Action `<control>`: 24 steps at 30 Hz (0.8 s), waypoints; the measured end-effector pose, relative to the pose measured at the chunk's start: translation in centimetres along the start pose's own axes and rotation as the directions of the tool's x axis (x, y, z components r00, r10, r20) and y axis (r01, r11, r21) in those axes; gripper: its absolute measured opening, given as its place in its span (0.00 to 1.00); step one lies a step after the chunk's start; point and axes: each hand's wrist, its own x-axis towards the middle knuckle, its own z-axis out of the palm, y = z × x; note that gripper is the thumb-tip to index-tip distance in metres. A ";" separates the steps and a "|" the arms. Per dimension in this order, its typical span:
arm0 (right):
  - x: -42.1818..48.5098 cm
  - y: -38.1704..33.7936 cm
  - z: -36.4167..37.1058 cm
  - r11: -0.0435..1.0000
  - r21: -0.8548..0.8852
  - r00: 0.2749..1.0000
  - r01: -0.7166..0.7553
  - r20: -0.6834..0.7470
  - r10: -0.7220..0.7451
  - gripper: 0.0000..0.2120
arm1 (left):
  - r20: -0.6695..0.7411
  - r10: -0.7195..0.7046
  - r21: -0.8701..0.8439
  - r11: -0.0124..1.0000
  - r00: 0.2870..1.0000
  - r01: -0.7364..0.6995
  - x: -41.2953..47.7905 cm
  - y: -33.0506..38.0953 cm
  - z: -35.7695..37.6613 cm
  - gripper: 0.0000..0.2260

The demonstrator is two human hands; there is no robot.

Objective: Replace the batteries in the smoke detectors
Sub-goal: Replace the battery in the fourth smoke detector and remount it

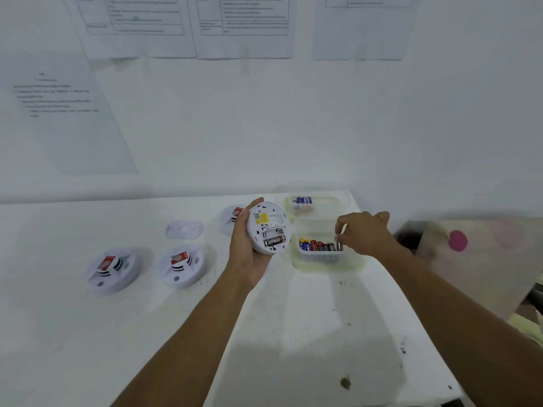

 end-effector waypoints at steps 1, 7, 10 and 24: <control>0.1 0.0 0.2 1.000 0.004 1.000 0.003 0.019 -0.003 0.06 | -0.004 0.003 0.004 1.000 1.000 -0.003 0.2 -0.2 0.1 0.14; 0.0 0.4 0.9 0.997 0.071 0.999 -0.006 0.048 0.002 0.06 | -0.001 0.004 0.003 1.000 1.000 -0.004 0.9 -0.5 0.1 0.15; -0.1 0.5 0.7 0.996 0.089 1.000 -0.004 0.015 0.003 0.07 | -0.003 0.004 0.014 1.000 1.000 -0.004 1.1 -0.6 0.3 0.15; -5.0 -8.7 0.8 0.540 0.827 0.955 0.154 -0.265 0.134 0.07 | 0.017 0.039 0.028 0.999 0.999 -0.040 1.6 -0.8 2.5 0.23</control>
